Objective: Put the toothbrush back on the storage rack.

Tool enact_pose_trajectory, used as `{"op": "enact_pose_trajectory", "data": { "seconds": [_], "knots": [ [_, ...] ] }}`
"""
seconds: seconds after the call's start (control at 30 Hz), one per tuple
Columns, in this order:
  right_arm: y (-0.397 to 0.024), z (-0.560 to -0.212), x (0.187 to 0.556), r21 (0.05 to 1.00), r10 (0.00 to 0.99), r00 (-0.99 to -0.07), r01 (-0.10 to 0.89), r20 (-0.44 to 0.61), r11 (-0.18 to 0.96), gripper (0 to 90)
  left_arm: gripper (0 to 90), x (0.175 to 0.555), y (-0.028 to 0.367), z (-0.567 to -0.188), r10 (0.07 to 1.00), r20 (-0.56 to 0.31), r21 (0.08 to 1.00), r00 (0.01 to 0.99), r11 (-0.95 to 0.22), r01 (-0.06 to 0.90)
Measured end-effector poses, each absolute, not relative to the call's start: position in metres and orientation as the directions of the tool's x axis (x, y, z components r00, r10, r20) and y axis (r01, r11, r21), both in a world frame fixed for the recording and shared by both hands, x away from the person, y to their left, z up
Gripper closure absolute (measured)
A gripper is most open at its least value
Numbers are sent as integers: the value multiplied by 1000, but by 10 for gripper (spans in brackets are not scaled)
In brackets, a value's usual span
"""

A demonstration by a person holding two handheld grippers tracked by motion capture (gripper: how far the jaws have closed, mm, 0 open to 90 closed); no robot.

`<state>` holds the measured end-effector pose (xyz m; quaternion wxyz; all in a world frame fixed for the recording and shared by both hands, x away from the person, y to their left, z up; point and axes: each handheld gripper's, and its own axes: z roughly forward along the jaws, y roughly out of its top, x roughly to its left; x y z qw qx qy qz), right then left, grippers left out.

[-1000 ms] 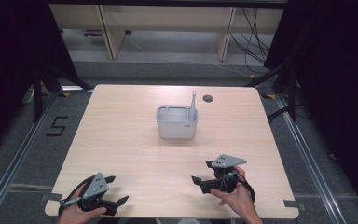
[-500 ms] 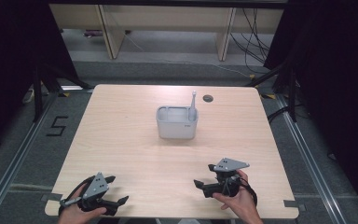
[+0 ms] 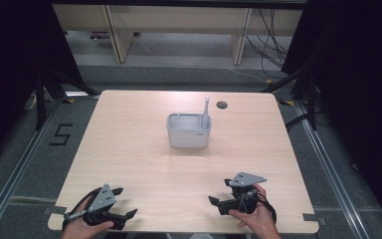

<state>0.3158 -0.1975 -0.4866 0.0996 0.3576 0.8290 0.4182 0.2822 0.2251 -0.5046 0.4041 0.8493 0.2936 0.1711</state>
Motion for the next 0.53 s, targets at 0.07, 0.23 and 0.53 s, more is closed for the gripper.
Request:
{"op": "enact_pose_trajectory", "data": {
  "seconds": [0.07,0.23,0.53],
  "knots": [
    [-198,-487,316,769,675,-728,500,122,400,164,147,282,225,-505,642,59,787,764,-501,360],
    [-197,-488,316,768,662,-739,494,124,408,164,147,283,226,-504,639,66,785,766,-507,355],
    [-198,-488,315,763,672,-731,499,116,411,163,147,283,226,-504,641,66,786,765,-506,355]
  ]
}}
